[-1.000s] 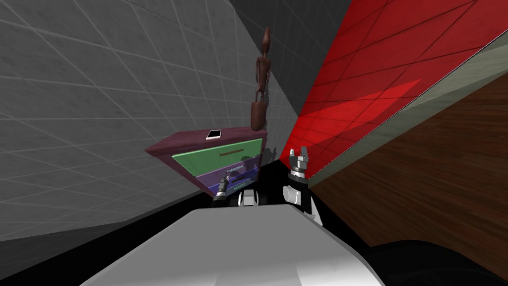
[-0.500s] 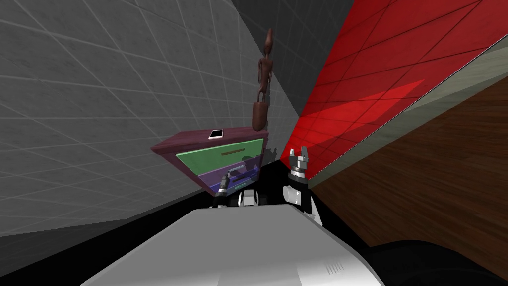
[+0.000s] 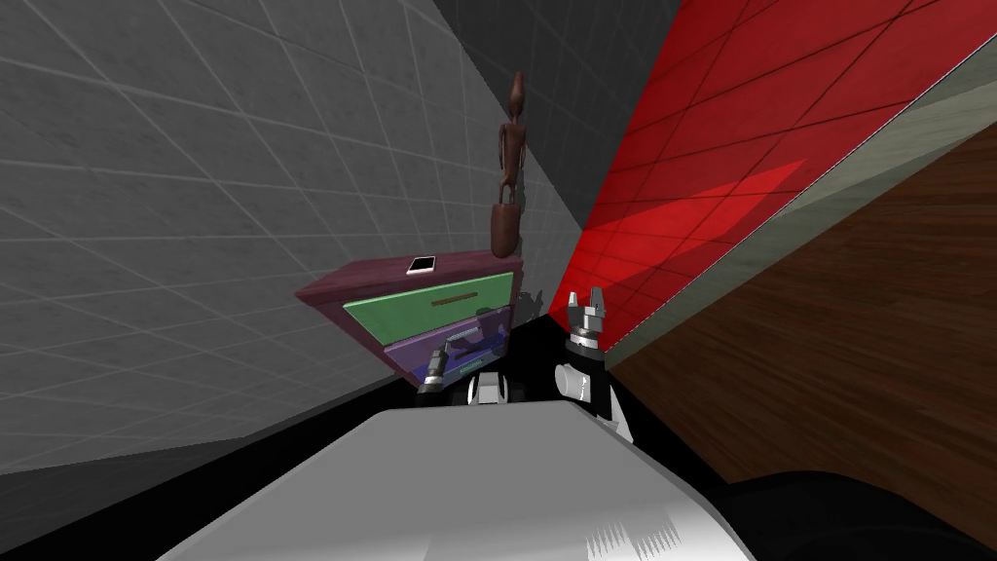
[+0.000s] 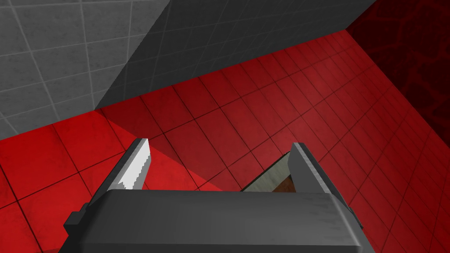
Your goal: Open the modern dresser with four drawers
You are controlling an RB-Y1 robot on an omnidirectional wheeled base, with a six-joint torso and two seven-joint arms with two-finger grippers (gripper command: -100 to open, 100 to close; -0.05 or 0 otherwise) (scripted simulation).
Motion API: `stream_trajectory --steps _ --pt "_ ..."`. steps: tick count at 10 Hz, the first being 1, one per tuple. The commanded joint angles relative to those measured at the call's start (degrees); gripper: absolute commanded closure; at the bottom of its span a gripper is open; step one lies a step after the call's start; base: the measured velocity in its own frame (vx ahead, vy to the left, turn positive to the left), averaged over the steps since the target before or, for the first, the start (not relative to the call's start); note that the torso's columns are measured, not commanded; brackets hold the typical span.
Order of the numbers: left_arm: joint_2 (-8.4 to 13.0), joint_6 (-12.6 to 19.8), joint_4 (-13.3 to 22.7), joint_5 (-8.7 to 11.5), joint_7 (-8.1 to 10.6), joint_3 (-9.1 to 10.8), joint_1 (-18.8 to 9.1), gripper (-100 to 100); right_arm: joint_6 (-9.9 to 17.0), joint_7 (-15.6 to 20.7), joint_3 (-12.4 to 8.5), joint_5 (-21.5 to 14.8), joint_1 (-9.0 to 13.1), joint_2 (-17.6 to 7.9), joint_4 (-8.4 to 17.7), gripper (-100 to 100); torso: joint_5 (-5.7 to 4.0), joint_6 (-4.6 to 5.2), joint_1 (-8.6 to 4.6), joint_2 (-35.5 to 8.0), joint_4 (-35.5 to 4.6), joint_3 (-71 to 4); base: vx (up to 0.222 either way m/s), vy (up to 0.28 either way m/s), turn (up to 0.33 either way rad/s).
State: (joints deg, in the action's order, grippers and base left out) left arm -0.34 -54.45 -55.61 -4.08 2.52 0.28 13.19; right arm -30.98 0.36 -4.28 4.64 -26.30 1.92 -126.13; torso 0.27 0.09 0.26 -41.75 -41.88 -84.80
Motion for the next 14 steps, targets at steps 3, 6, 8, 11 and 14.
stream_trajectory --steps 3,6,8,11,14 --pt "-0.3 4.3 -0.9 -0.2 -0.17 -0.4 -0.3 100 0.0 0.0 0.0 0.0 0.0 0.0 0.0 0 -0.02 -0.02 -0.13 -0.4 0.0 0.2 -0.157 -0.049 0.015" --pt "-0.4 3.9 -1.7 -0.4 -0.13 -0.6 -0.2 100 0.0 0.0 0.0 0.0 0.0 0.0 0.0 0 -0.12 -0.08 -0.11 -0.2 -0.1 0.0 -0.122 -0.047 0.016" --pt "-0.6 4.4 -1.7 -0.6 -0.27 -0.91 0.2 100 0.0 0.0 0.0 0.0 0.0 0.0 0.0 0 -0.09 -0.04 -0.21 -0.4 -0.1 0.2 -0.189 -0.073 0.022" --pt "-0.6 9.6 -6.9 -0.5 -0.18 -0.97 -1.7 -100 0.0 0.0 0.0 0.0 0.0 0.0 0.0 0 -0.12 -0.04 0.07 0.1 -0.2 -0.1 -0.08 -0.006 0.022" --pt "-0.7 14.7 -9.9 -0.5 -0.25 -0.93 -3.9 -100 0.0 0.0 0.0 0.0 0.0 0.0 0.0 0 -0.3 -0.09 -0.3 -0.6 -0.4 0.3 -0.06 0.011 0.023"
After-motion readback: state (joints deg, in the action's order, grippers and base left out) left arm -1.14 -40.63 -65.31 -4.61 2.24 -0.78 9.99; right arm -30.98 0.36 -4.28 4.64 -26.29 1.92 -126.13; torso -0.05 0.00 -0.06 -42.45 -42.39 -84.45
